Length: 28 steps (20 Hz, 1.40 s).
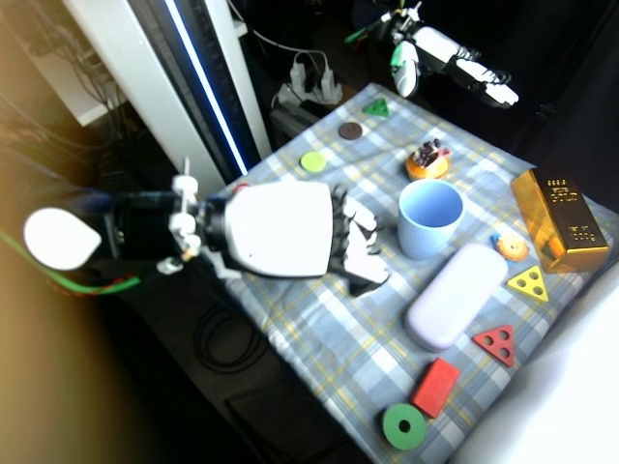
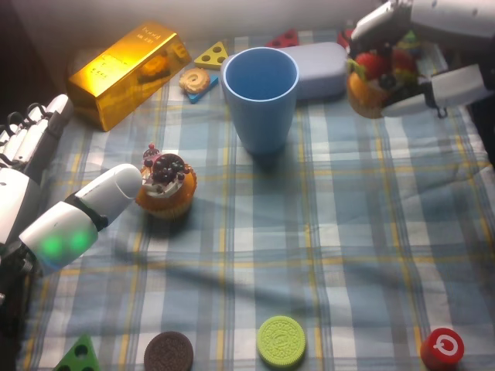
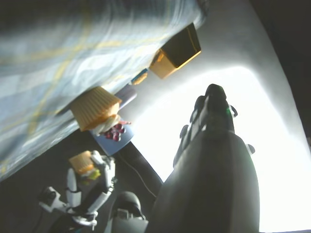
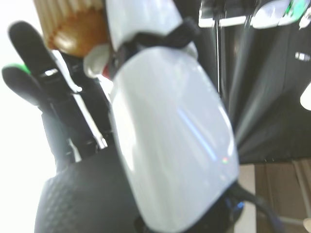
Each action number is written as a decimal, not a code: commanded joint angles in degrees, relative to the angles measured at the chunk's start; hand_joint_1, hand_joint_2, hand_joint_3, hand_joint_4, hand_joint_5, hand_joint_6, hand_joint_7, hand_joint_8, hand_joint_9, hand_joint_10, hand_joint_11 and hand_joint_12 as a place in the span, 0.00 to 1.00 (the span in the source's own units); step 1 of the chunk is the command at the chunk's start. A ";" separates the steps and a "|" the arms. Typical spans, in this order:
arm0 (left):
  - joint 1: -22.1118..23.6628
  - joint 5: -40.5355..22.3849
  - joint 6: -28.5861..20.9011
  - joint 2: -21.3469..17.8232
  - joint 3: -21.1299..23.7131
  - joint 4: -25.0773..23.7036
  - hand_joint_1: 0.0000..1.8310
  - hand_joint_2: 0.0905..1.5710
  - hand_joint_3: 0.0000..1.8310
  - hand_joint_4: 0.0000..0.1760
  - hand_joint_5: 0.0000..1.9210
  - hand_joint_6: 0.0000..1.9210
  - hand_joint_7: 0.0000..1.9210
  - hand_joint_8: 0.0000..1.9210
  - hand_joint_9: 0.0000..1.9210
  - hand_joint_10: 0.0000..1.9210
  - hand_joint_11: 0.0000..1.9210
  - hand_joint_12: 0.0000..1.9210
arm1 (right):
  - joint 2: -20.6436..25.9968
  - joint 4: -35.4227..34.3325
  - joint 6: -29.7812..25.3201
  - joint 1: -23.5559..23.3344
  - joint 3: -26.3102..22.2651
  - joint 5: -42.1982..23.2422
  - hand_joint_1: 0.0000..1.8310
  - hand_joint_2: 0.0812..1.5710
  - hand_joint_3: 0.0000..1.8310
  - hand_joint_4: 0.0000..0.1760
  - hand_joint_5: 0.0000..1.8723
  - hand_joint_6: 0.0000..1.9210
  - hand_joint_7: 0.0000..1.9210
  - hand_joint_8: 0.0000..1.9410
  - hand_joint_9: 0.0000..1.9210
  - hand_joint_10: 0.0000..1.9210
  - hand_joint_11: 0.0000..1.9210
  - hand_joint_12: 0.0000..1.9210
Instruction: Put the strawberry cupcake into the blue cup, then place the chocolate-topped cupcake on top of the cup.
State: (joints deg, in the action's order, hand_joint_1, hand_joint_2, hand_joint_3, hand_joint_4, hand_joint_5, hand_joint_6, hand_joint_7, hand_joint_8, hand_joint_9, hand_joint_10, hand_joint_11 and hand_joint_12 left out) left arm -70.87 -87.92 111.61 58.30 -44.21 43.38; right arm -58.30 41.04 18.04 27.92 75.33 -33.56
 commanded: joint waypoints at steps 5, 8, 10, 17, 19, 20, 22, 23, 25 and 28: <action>0.59 -5.98 -0.11 -0.44 -0.04 -2.51 0.00 0.53 0.00 0.34 0.03 0.00 0.01 0.00 0.02 0.00 0.00 0.00 | -1.47 -0.06 -3.59 -3.82 2.21 -5.42 0.58 0.73 0.00 0.00 0.46 0.60 0.25 0.00 0.32 0.00 0.06 0.62; 0.60 -6.01 -0.11 -0.46 -0.12 -2.51 0.00 0.53 0.00 0.30 0.02 0.00 0.01 0.00 0.01 0.00 0.00 0.00 | -3.89 0.23 -3.59 -5.08 3.98 -5.42 0.57 0.68 0.00 0.00 0.43 0.02 0.48 0.01 0.49 0.16 0.27 0.73; 0.67 -5.82 -0.11 -0.48 -0.14 -2.51 0.00 0.54 0.00 0.28 0.03 0.00 0.02 0.01 0.03 0.01 0.00 0.00 | -5.39 0.23 -3.59 -5.85 5.00 -5.43 0.60 0.72 0.00 0.00 0.48 0.54 0.61 0.02 0.50 0.46 0.35 0.83; 0.80 -5.04 -0.10 -0.40 -0.38 -2.64 0.00 0.53 0.00 0.35 0.01 0.00 0.00 0.00 0.01 0.00 0.00 0.00 | -9.84 0.25 -3.59 -7.98 8.11 -5.44 0.62 0.72 0.00 0.00 0.48 0.56 0.46 0.56 0.45 0.85 0.44 0.99; 0.80 -4.99 -0.10 -0.43 -0.43 -2.70 0.00 0.54 0.00 0.36 0.02 0.00 0.00 0.00 0.02 0.00 0.00 0.00 | -11.32 0.25 -3.59 -8.32 8.94 -5.44 0.61 0.71 0.00 0.00 0.50 0.54 0.52 0.67 0.54 0.89 0.54 1.00; 0.82 -4.96 -0.10 -0.42 -0.46 -2.72 0.00 0.54 0.00 0.38 0.02 0.00 0.00 0.00 0.01 0.00 0.00 0.00 | -11.73 0.25 -3.59 -8.38 9.19 -5.44 0.56 0.67 0.00 0.00 0.44 0.23 0.53 0.54 0.53 0.78 0.50 0.98; 0.86 -4.77 -0.10 -0.41 -0.53 -2.90 0.00 0.54 0.00 0.34 0.02 0.00 0.01 0.00 0.01 0.00 0.00 0.00 | -12.70 0.24 -3.59 -8.65 9.71 -5.44 0.50 0.62 0.00 0.00 0.48 0.03 0.58 0.54 0.56 0.80 0.51 1.00; 0.87 -4.66 -0.10 -0.43 -0.58 -2.94 0.00 0.54 0.00 0.35 0.02 0.00 0.01 0.00 0.01 0.00 0.00 0.00 | -13.01 0.24 -3.59 -8.78 9.87 -5.46 0.51 0.61 0.00 0.00 0.49 0.01 0.58 0.49 0.55 0.75 0.50 0.98; 0.88 -4.60 -0.10 -0.46 -0.73 -2.95 0.00 0.54 0.00 0.34 0.02 0.00 0.00 0.00 0.01 0.00 0.00 0.00 | -13.77 0.23 -3.59 -8.90 10.29 -5.71 0.61 0.66 0.00 0.00 0.55 0.35 0.59 0.28 0.54 0.64 0.45 0.91; 0.87 -4.69 -0.10 -0.43 -0.80 -2.92 0.00 0.54 0.00 0.31 0.02 0.00 0.01 0.00 0.02 0.00 0.00 0.00 | -15.33 0.12 -3.59 -8.90 11.30 -6.02 0.62 0.70 0.00 0.00 0.51 0.53 0.55 0.44 0.50 0.74 0.44 0.95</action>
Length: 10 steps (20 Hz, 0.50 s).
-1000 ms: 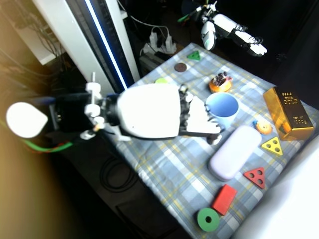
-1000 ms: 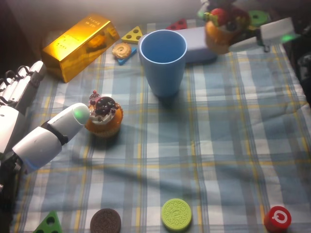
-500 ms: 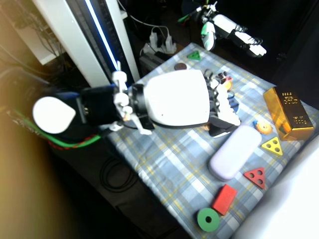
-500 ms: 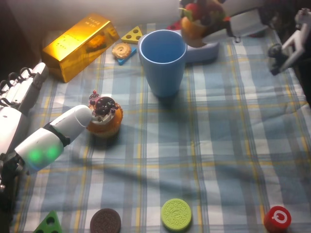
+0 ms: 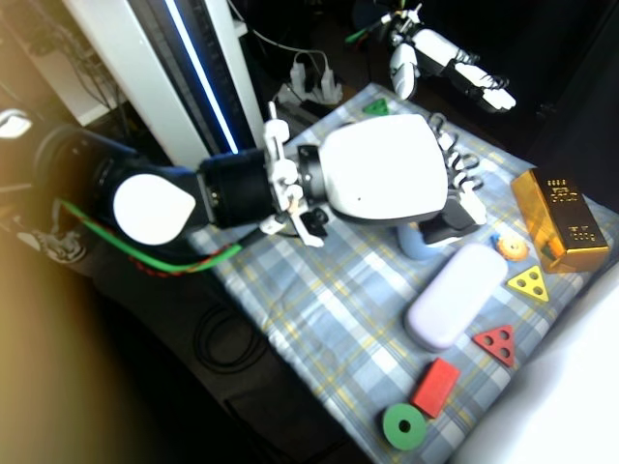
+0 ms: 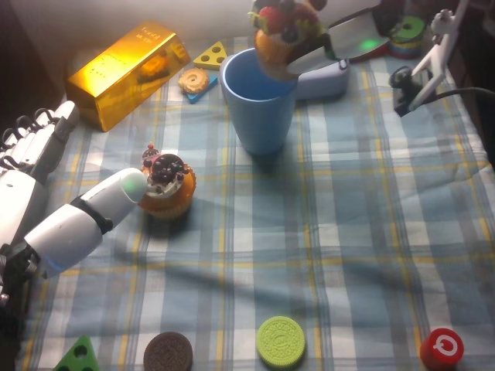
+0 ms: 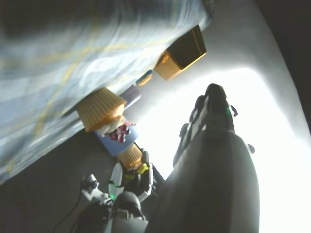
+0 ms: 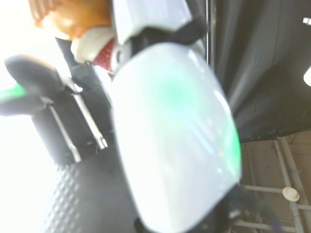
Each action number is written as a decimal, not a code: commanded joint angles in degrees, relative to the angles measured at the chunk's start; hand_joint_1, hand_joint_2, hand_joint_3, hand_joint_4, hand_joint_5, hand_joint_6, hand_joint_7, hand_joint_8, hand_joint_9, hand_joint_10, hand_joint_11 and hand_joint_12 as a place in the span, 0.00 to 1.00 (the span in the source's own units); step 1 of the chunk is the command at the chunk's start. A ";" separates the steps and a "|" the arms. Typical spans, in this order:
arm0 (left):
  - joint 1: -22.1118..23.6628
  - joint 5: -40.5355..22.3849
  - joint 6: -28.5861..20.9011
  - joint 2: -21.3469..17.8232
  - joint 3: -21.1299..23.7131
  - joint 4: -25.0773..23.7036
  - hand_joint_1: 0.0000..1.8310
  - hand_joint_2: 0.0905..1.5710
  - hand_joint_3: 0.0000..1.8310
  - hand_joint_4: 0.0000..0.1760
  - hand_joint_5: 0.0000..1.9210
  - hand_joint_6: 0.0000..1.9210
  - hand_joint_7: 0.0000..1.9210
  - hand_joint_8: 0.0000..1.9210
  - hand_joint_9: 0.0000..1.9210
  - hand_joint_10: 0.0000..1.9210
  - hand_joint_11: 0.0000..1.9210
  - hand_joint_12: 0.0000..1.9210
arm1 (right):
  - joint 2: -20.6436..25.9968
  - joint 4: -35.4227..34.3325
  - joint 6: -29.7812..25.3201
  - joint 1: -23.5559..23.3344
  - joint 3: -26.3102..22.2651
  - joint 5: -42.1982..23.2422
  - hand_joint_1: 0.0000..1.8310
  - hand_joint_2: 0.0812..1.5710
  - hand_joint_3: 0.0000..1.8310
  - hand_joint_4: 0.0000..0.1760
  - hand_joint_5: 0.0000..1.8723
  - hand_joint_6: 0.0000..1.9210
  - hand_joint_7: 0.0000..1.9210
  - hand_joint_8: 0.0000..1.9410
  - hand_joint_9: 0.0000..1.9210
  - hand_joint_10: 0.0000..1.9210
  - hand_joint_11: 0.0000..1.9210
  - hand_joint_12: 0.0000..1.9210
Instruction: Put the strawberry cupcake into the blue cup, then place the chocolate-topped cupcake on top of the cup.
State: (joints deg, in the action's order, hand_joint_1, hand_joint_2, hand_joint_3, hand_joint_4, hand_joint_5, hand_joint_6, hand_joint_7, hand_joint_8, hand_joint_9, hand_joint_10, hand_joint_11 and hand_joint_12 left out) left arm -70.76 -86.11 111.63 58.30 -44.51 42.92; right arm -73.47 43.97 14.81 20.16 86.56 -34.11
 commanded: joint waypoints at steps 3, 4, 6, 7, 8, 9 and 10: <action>0.76 -6.81 -0.13 -0.46 -0.59 -2.46 0.00 0.54 0.00 0.34 0.03 0.00 0.02 0.00 0.03 0.00 0.00 0.00 | -0.93 -2.82 -0.35 -1.14 0.58 -5.55 0.67 0.71 0.00 0.00 0.48 0.48 0.50 0.59 0.42 0.58 0.32 0.89; 0.76 -6.77 -0.13 -0.46 -0.59 -2.46 0.00 0.54 0.00 0.34 0.03 0.00 0.02 0.00 0.03 0.00 0.00 0.00 | -1.13 -2.82 -0.35 -1.14 0.81 -5.55 0.67 0.71 0.00 0.00 0.48 0.48 0.50 0.59 0.42 0.58 0.32 0.89; 0.76 -6.53 -0.13 -0.45 -0.59 -2.46 0.00 0.55 0.00 0.22 0.03 0.00 0.03 0.01 0.03 0.01 0.00 0.00 | -1.59 -2.82 -0.35 -1.14 1.18 -5.55 0.67 0.71 0.00 0.00 0.49 0.47 0.50 0.63 0.40 0.53 0.27 0.90; 0.76 -6.51 -0.13 -0.45 -0.57 -2.46 0.00 0.55 0.00 0.32 0.03 0.00 0.02 0.00 0.02 0.00 0.00 0.00 | -1.75 -2.82 -0.35 -1.14 1.26 -5.55 0.62 0.70 0.00 0.00 0.51 0.51 0.45 0.59 0.41 0.73 0.33 0.98; 0.76 -6.51 -0.13 -0.45 -0.57 -2.47 0.00 0.54 0.00 0.33 0.03 0.00 0.03 0.00 0.02 0.00 0.00 0.00 | -1.99 -2.82 -0.35 -1.14 1.44 -5.55 0.61 0.70 0.00 0.00 0.51 0.52 0.45 0.59 0.43 0.80 0.37 1.00; 0.76 -6.56 -0.13 -0.45 -0.59 -2.50 0.00 0.55 0.00 0.29 0.03 0.00 0.03 0.01 0.03 0.01 0.00 0.00 | -2.10 -2.82 -0.35 -1.14 1.57 -5.55 0.60 0.71 0.00 0.00 0.50 0.54 0.44 0.43 0.36 0.64 0.26 0.95; 0.76 -6.59 -0.13 -0.46 -0.60 -2.58 0.00 0.55 0.00 0.36 0.03 0.00 0.04 0.01 0.04 0.01 0.00 0.00 | -2.16 -2.81 -0.35 -1.14 1.63 -5.55 0.59 0.71 0.00 0.00 0.49 0.55 0.42 0.39 0.31 0.60 0.19 0.95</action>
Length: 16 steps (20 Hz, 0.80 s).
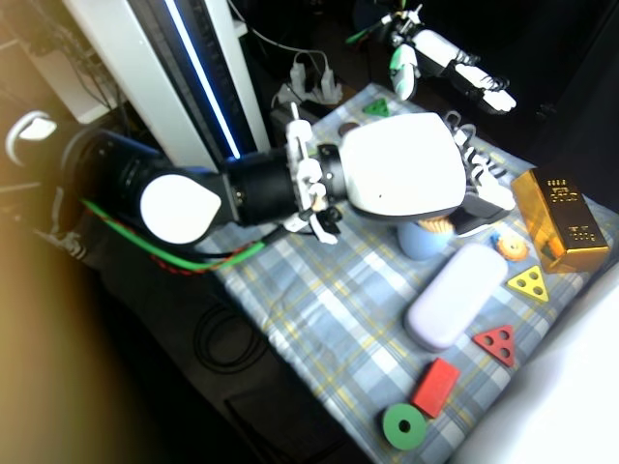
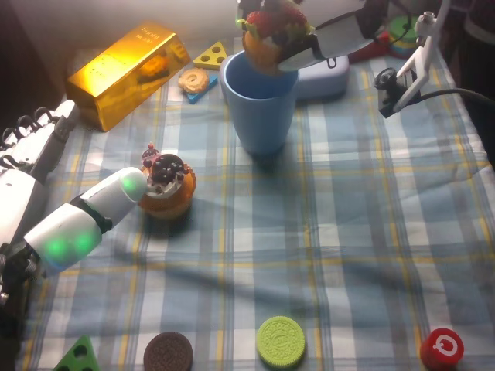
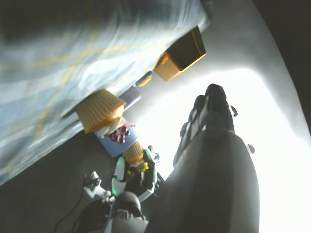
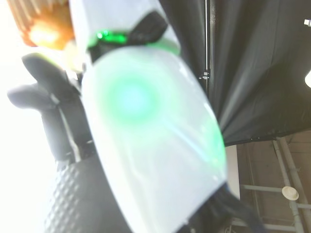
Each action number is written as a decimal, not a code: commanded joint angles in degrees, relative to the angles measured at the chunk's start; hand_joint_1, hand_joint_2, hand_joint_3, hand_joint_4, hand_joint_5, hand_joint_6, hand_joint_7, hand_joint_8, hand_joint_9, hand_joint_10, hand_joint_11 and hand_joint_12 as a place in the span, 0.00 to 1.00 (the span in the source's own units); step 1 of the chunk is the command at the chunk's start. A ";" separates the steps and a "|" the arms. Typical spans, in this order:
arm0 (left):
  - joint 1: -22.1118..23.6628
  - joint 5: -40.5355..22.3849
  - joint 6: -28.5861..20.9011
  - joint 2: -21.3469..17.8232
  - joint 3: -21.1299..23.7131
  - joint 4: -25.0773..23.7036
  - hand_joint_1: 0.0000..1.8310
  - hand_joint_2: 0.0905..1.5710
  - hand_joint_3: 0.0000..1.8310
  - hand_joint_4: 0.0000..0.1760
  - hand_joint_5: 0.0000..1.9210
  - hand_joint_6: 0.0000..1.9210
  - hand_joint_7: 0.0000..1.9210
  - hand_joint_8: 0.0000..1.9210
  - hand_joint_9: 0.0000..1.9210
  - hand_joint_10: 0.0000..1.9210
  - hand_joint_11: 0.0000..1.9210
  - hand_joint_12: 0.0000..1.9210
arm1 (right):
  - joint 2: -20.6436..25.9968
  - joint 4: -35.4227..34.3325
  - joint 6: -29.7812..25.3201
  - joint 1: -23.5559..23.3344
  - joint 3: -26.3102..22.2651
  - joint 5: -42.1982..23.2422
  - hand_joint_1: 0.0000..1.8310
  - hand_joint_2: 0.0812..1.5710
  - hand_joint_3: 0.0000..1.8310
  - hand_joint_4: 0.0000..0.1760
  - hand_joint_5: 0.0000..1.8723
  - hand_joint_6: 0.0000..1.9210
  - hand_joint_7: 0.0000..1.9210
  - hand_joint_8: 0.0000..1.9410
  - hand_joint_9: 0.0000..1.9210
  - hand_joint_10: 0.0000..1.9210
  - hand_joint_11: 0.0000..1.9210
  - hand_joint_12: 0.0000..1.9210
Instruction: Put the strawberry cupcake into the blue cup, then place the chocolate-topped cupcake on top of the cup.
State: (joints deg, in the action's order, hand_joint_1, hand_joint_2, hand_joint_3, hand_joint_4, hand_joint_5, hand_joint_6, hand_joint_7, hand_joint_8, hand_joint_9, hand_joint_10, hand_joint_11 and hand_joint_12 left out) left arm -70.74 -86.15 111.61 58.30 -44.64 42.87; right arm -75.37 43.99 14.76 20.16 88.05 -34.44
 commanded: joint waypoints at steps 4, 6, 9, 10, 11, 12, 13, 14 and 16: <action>0.78 -6.55 -0.11 -0.58 -0.49 -2.75 0.00 0.54 0.00 0.45 0.02 0.00 0.02 0.00 0.01 0.00 0.00 0.00 | -0.45 -2.83 -0.30 -1.14 0.20 -5.21 0.50 0.74 0.00 0.00 0.39 0.26 0.34 0.03 0.19 0.27 0.01 0.84; 0.78 -6.45 -0.11 -0.58 -0.45 -2.75 0.00 0.55 0.00 0.41 0.03 0.00 0.03 0.00 0.02 0.00 0.00 0.00 | -0.48 -2.81 -0.30 -1.14 0.18 -5.21 0.49 0.72 0.00 0.00 0.40 0.25 0.34 0.01 0.17 0.25 0.00 0.82; 0.79 -6.29 -0.11 -0.57 -0.47 -2.75 0.00 0.55 0.00 0.39 0.03 0.00 0.03 0.00 0.03 0.01 0.00 0.00 | -0.47 -2.79 -0.31 -1.13 0.17 -5.21 0.40 0.70 0.00 0.00 0.43 0.01 0.30 0.00 0.17 0.20 0.00 0.79; 0.79 -6.24 -0.11 -0.57 -0.46 -2.75 0.00 0.55 0.00 0.36 0.03 0.00 0.03 0.00 0.03 0.01 0.00 0.00 | -0.47 -2.79 -0.31 -1.13 0.17 -5.21 0.40 0.70 0.00 0.00 0.45 0.00 0.33 0.01 0.21 0.17 0.00 0.81; 0.79 -6.18 -0.11 -0.57 -0.46 -2.75 0.00 0.55 0.00 0.36 0.02 0.00 0.03 0.00 0.02 0.00 0.00 0.00 | -0.46 -2.77 -0.31 -1.13 0.17 -5.21 0.42 0.69 0.00 0.00 0.45 0.00 0.36 0.00 0.26 0.13 0.00 0.81; 0.81 -6.12 -0.11 -0.56 -0.48 -2.75 0.00 0.55 0.00 0.35 0.02 0.00 0.02 0.00 0.02 0.00 0.00 0.00 | -0.46 -2.76 -0.31 -1.13 0.17 -5.21 0.43 0.68 0.00 0.00 0.45 0.00 0.35 0.00 0.26 0.07 0.00 0.77; 0.83 -6.11 -0.11 -0.55 -0.49 -2.76 0.00 0.55 0.00 0.36 0.03 0.00 0.02 0.00 0.03 0.00 0.00 0.00 | -0.46 -2.69 -0.31 -1.13 0.16 -5.21 0.44 0.67 0.00 0.00 0.44 0.00 0.40 0.03 0.27 0.24 0.04 0.87; 0.84 -6.06 -0.11 -0.54 -0.49 -2.76 0.00 0.56 0.00 0.25 0.03 0.01 0.03 0.00 0.03 0.01 0.00 0.00 | -0.46 -2.60 -0.31 -1.13 0.14 -5.20 0.44 0.67 0.00 0.00 0.43 0.01 0.46 0.12 0.23 0.60 0.11 0.97; 0.84 -5.99 -0.11 -0.55 -0.47 -2.76 0.00 0.53 0.00 0.45 0.01 0.00 0.01 0.00 0.01 0.00 0.00 0.00 | -0.46 -2.35 -0.54 -1.12 0.13 -5.19 0.39 0.68 0.00 0.00 0.42 0.00 0.31 0.02 0.15 0.27 0.01 0.80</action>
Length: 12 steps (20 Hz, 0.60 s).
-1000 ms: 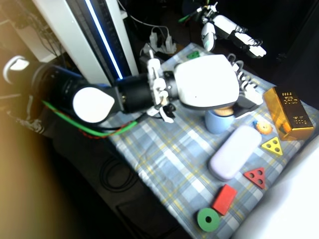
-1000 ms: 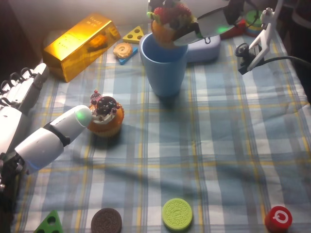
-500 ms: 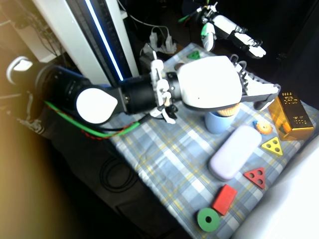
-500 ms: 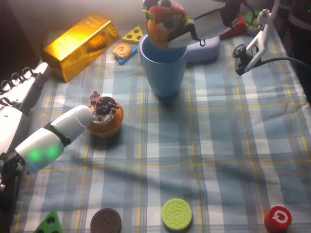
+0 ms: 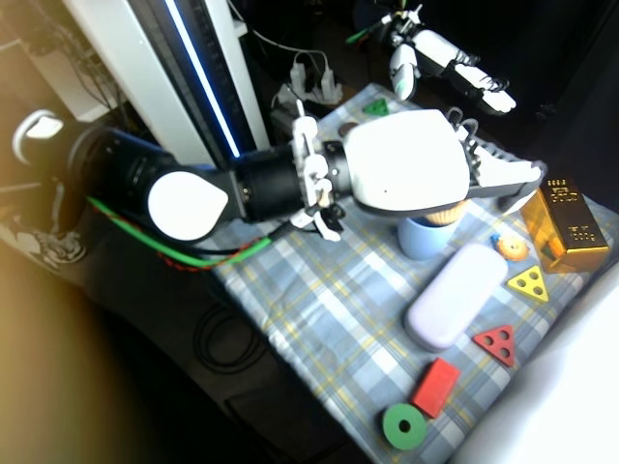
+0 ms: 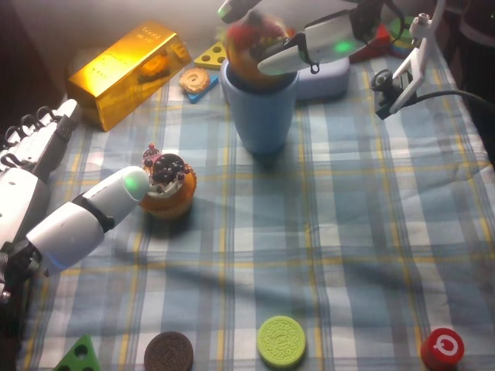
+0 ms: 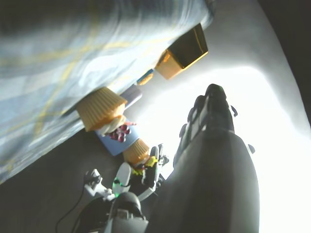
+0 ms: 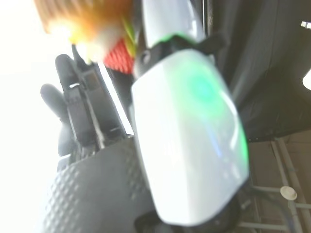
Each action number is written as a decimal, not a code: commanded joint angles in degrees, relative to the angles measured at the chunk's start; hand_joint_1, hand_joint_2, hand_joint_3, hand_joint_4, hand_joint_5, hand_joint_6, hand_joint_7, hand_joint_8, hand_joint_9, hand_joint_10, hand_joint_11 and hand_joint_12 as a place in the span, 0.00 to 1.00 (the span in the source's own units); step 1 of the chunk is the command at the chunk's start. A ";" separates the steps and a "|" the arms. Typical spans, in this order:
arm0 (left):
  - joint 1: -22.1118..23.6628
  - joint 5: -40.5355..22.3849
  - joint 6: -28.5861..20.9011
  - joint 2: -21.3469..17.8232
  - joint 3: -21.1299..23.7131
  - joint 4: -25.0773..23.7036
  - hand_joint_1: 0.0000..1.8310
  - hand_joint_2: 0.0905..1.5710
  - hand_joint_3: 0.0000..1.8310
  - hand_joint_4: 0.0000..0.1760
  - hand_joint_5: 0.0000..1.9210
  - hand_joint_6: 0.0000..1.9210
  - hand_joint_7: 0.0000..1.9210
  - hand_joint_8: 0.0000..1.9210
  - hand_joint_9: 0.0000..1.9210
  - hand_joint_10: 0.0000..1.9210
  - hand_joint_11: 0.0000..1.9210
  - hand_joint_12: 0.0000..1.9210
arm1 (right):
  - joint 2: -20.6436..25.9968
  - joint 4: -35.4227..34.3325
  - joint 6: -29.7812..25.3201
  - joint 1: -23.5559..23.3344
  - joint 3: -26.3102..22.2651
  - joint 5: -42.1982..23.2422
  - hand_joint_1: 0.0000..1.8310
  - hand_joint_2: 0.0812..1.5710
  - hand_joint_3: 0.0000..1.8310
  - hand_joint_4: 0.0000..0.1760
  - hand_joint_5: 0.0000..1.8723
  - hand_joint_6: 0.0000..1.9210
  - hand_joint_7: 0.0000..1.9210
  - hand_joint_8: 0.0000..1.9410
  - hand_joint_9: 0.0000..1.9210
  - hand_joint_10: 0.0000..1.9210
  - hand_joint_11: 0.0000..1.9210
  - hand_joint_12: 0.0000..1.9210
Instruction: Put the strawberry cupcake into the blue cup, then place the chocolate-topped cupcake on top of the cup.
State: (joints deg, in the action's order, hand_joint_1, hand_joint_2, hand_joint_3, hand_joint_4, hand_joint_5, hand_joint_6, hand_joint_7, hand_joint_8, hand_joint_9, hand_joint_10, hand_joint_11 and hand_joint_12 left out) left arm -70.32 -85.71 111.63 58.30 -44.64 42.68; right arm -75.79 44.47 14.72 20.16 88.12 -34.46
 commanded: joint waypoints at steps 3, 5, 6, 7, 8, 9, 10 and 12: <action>0.46 -6.39 -0.14 -0.57 -0.47 -2.56 0.00 0.54 0.00 0.40 0.02 0.00 0.01 0.00 0.01 0.00 0.00 0.00 | -0.04 -2.53 -0.87 -1.12 0.08 -5.17 0.42 0.68 0.00 0.00 0.43 0.00 0.31 0.01 0.21 0.09 0.00 0.72; 0.52 -6.29 -0.14 -0.57 -0.49 -2.60 0.00 0.54 0.00 0.34 0.03 0.01 0.02 0.01 0.03 0.01 0.00 0.00 | -0.04 -2.46 -0.95 -1.12 0.08 -5.17 0.39 0.70 0.00 0.00 0.43 0.00 0.36 0.01 0.30 0.09 0.02 0.81; 0.54 -6.25 -0.14 -0.55 -0.49 -2.63 0.00 0.55 0.00 0.27 0.04 0.00 0.03 0.00 0.04 0.00 0.00 0.00 | -0.04 -2.45 -0.97 -1.12 0.07 -5.17 0.44 0.69 0.01 0.00 0.46 0.00 0.44 0.17 0.30 0.50 0.13 0.94; 0.56 -6.24 -0.14 -0.55 -0.49 -2.65 0.00 0.55 0.00 0.23 0.04 0.00 0.03 0.00 0.04 0.00 0.00 0.00 | -0.04 -2.38 -1.03 -1.12 0.07 -5.17 0.48 0.68 0.00 0.00 0.47 0.00 0.39 0.51 0.32 0.73 0.22 0.99; 0.57 -6.21 -0.14 -0.55 -0.49 -2.65 0.00 0.54 0.00 0.38 0.02 0.00 0.02 0.00 0.02 0.00 0.00 0.00 | -0.04 -2.21 -1.15 -1.12 0.06 -5.16 0.49 0.68 0.00 0.00 0.47 0.00 0.36 0.56 0.29 0.74 0.20 1.00; 0.58 -6.20 -0.14 -0.56 -0.49 -2.65 0.00 0.54 0.00 0.34 0.02 0.00 0.02 0.00 0.03 0.01 0.00 0.00 | -0.04 -1.85 -1.27 -1.12 -0.01 -5.15 0.43 0.69 0.00 0.00 0.45 0.00 0.36 0.30 0.29 0.49 0.15 0.87; 0.58 -6.19 -0.14 -0.57 -0.49 -2.65 0.00 0.54 0.00 0.31 0.03 0.00 0.02 0.00 0.03 0.01 0.00 0.00 | -0.04 -1.65 -1.27 -1.12 -0.18 -5.12 0.33 0.68 0.00 0.00 0.41 0.00 0.34 0.10 0.26 0.25 0.08 0.74; 0.65 -6.12 -0.14 -0.65 -0.52 -2.69 0.00 0.54 0.00 0.30 0.02 0.00 0.01 0.00 0.03 0.00 0.00 0.00 | -0.02 -1.38 -1.26 -1.12 -1.01 -5.11 0.15 0.63 0.00 0.00 0.25 0.00 0.23 0.00 0.22 0.04 0.04 0.55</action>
State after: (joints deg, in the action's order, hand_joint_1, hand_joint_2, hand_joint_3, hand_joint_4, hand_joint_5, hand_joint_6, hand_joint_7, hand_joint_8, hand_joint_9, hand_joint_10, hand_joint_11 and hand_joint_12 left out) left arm -70.30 -85.58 111.63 58.30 -44.64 42.59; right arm -75.75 45.87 13.80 20.16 87.29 -34.44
